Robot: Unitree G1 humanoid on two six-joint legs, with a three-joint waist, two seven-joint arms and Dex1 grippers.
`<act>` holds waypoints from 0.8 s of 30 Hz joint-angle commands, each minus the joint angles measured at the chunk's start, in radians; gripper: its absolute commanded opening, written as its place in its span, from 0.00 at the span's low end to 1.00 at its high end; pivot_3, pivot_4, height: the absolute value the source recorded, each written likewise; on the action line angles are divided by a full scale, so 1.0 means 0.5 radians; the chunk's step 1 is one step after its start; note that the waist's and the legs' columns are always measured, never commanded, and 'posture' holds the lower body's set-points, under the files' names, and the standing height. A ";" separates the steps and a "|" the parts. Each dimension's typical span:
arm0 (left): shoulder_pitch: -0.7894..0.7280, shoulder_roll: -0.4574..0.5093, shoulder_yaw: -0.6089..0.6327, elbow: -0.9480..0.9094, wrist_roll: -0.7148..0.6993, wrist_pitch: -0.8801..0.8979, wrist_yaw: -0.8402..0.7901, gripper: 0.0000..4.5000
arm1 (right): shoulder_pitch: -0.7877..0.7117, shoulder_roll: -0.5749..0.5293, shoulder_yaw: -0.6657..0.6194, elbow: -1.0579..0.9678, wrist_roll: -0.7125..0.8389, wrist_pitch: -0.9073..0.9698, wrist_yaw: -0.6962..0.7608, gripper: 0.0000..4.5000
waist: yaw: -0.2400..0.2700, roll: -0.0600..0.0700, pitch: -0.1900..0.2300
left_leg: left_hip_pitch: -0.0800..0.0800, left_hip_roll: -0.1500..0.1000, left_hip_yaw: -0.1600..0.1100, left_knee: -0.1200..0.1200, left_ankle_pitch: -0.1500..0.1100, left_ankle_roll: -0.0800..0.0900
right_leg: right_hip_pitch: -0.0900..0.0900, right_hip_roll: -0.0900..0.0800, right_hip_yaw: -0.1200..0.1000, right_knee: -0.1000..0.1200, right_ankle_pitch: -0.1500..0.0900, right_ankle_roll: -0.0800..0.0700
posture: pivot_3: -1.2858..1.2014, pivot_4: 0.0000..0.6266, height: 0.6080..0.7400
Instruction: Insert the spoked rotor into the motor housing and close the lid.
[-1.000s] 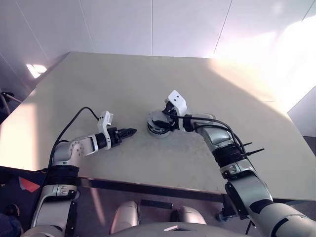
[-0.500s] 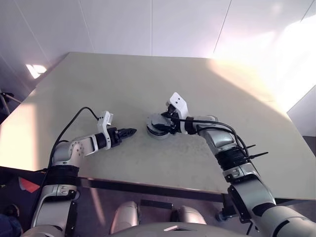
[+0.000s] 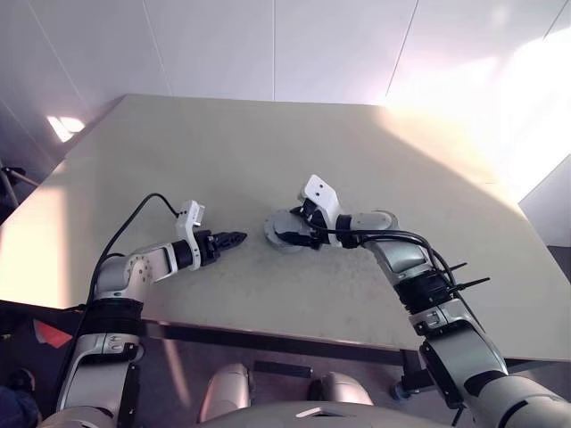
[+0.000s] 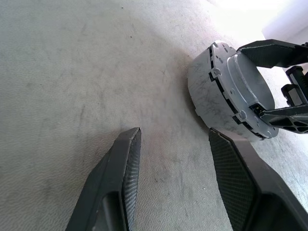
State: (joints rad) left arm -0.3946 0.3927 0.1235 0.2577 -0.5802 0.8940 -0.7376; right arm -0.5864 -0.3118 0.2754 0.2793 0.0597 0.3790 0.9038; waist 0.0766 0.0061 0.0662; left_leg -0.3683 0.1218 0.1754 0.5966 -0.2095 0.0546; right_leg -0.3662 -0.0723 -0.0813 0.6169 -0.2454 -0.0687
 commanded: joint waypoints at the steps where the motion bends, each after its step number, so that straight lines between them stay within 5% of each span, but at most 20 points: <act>1: 0.010 0.005 -0.011 -0.001 0.018 0.000 0.001 0.53 | -0.001 -0.010 0.024 -0.089 0.006 -0.028 0.035 0.71 | 0.000 0.000 0.000 | 0.000 0.000 0.000 0.000 0.000 0.000 | 0.000 0.000 0.000 0.000 0.000 0.000 | 0.52 0.00 1.00; 24: 0.060 -0.041 -0.017 -0.083 -0.003 0.036 0.031 0.53 | 0.026 -0.038 0.116 0.083 -0.070 0.040 0.072 0.71 | -0.002 0.000 -0.002 | 0.009 0.000 0.000 0.000 -0.002 0.002 | 0.010 0.000 0.000 -0.003 0.000 0.000 | 0.52 0.00 1.00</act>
State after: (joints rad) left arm -0.3770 0.3771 0.1241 0.2326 -0.5789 0.8975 -0.7245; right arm -0.5893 -0.3266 0.3035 0.2859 0.0336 0.3613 0.9184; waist 0.0757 0.0059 0.0653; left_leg -0.3636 0.1218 0.1754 0.5966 -0.2103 0.0555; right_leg -0.3609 -0.0723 -0.0812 0.6152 -0.2455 -0.0686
